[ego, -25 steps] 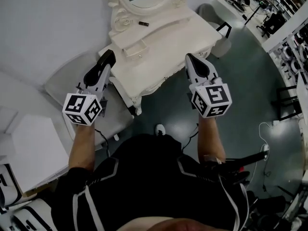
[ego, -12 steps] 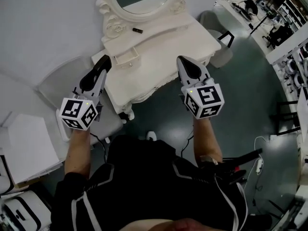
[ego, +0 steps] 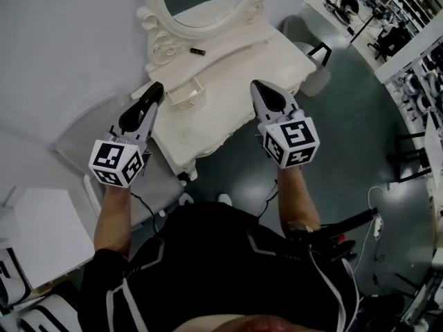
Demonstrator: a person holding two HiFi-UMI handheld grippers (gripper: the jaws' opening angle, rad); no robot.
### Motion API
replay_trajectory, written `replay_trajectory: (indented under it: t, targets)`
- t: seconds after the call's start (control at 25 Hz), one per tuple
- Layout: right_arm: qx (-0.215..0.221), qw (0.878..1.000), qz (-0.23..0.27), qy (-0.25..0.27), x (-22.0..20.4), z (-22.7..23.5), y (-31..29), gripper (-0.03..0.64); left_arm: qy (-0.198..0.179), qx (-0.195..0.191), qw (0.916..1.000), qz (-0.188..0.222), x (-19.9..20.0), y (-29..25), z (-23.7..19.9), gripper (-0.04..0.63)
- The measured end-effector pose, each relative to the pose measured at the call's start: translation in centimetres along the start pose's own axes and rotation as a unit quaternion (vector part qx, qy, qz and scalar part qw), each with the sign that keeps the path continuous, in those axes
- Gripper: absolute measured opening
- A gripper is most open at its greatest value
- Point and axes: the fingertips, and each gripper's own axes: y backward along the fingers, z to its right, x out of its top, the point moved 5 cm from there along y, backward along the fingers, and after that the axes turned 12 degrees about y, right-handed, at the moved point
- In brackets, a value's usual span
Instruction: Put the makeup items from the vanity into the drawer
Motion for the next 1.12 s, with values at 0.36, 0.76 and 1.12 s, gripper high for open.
replay_trajectory:
  t: [0.36,0.76,1.12]
  targets:
    - [-0.032,0.999,-0.026,0.002,1.1,-2.7,-3.2,0.005,0.012,-0.047,0.9984,-0.028,-0.3,-1.1,-4.8,0.092]
    - [-0.032,0.999,-0.043,0.002,0.2,-3.2,-6.6,0.005,-0.016,-0.074,0.9930,-0.091,-3.6,-5.1,-7.6,0.092]
    - [0.013,0.998,-0.055,0.002,-2.2,0.9,-10.7,0.005,-0.016,-0.034,0.9878,-0.151,-6.9,-10.9,-9.4,0.092]
